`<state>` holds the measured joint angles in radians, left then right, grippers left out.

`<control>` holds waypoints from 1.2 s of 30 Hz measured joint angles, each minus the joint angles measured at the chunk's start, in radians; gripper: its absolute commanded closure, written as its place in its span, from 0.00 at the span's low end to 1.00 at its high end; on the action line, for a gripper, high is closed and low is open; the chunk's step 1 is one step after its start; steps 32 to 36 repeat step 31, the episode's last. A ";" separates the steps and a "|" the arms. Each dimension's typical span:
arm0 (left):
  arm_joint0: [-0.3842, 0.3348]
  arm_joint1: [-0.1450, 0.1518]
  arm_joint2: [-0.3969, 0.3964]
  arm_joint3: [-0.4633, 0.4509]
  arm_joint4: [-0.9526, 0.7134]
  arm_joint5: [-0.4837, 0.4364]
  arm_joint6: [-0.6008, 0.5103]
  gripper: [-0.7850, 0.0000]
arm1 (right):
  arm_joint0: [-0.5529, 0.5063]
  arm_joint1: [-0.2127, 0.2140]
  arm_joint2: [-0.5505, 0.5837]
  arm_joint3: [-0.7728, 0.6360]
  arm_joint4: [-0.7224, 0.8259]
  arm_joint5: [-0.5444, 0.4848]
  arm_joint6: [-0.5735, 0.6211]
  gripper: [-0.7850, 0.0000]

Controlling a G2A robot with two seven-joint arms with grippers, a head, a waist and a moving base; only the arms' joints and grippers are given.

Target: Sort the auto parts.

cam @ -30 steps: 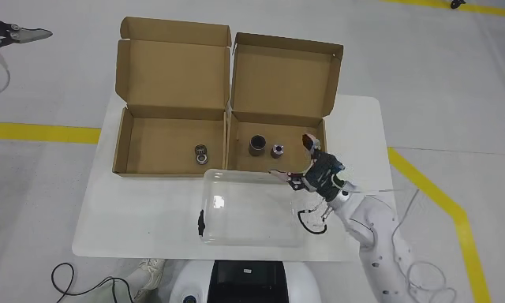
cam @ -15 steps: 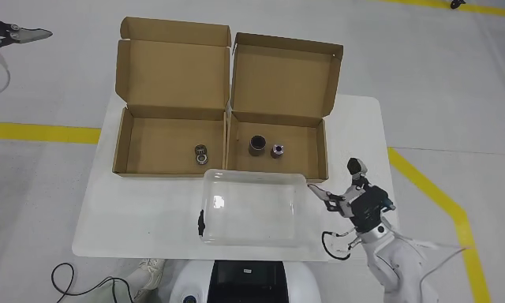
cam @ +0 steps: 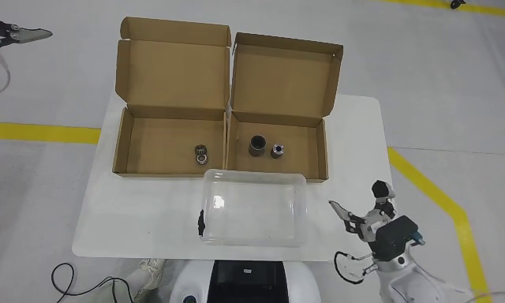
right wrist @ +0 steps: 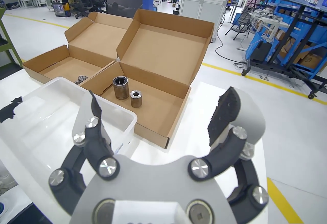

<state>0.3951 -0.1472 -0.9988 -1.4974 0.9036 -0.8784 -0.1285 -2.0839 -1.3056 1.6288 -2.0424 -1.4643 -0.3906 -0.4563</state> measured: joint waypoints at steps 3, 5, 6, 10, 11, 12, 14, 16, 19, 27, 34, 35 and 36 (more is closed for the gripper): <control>0.000 0.000 0.000 0.000 0.000 0.000 0.000 0.00 | -0.028 0.001 0.004 -0.017 -0.003 0.010 -0.011 0.00; 0.000 0.000 0.000 0.000 0.000 0.000 0.000 0.00 | -0.042 0.002 0.007 -0.027 -0.004 0.018 -0.012 0.00; 0.000 0.000 0.000 0.000 0.000 0.000 0.000 0.00 | -0.052 0.002 0.010 -0.033 -0.004 0.024 -0.012 0.00; 0.000 0.000 0.000 0.000 0.000 0.000 0.000 0.00 | -0.081 0.003 0.016 -0.051 0.002 0.041 -0.021 0.00; 0.000 0.000 0.000 0.000 0.000 0.000 0.000 0.00 | -0.085 0.004 0.017 -0.053 0.002 0.043 -0.023 0.00; 0.000 0.000 0.000 0.000 0.000 0.000 0.000 0.00 | -0.090 0.004 0.019 -0.055 0.002 0.046 -0.025 0.00; 0.000 0.000 0.000 0.000 0.000 0.000 0.000 0.00 | -0.092 0.004 0.020 -0.056 0.001 0.046 -0.026 0.00; 0.000 0.000 0.000 0.000 0.000 0.000 0.000 0.00 | -0.092 0.004 0.020 -0.056 0.001 0.046 -0.026 0.00; 0.000 0.000 0.000 0.000 0.000 0.000 0.000 0.00 | -0.091 0.004 0.020 -0.056 0.001 0.046 -0.026 0.00; 0.000 0.000 0.000 0.000 0.000 0.000 0.000 0.00 | -0.091 0.004 0.020 -0.056 0.001 0.046 -0.026 0.00; 0.000 0.000 0.000 0.000 0.000 0.000 0.000 0.00 | -0.091 0.004 0.020 -0.056 0.001 0.046 -0.026 0.00; 0.000 0.000 0.000 0.000 0.000 0.000 0.000 0.00 | -0.091 0.004 0.020 -0.056 0.001 0.046 -0.026 0.00; 0.000 0.000 0.000 0.000 0.000 0.000 0.000 0.00 | -0.091 0.004 0.020 -0.056 0.001 0.046 -0.026 0.00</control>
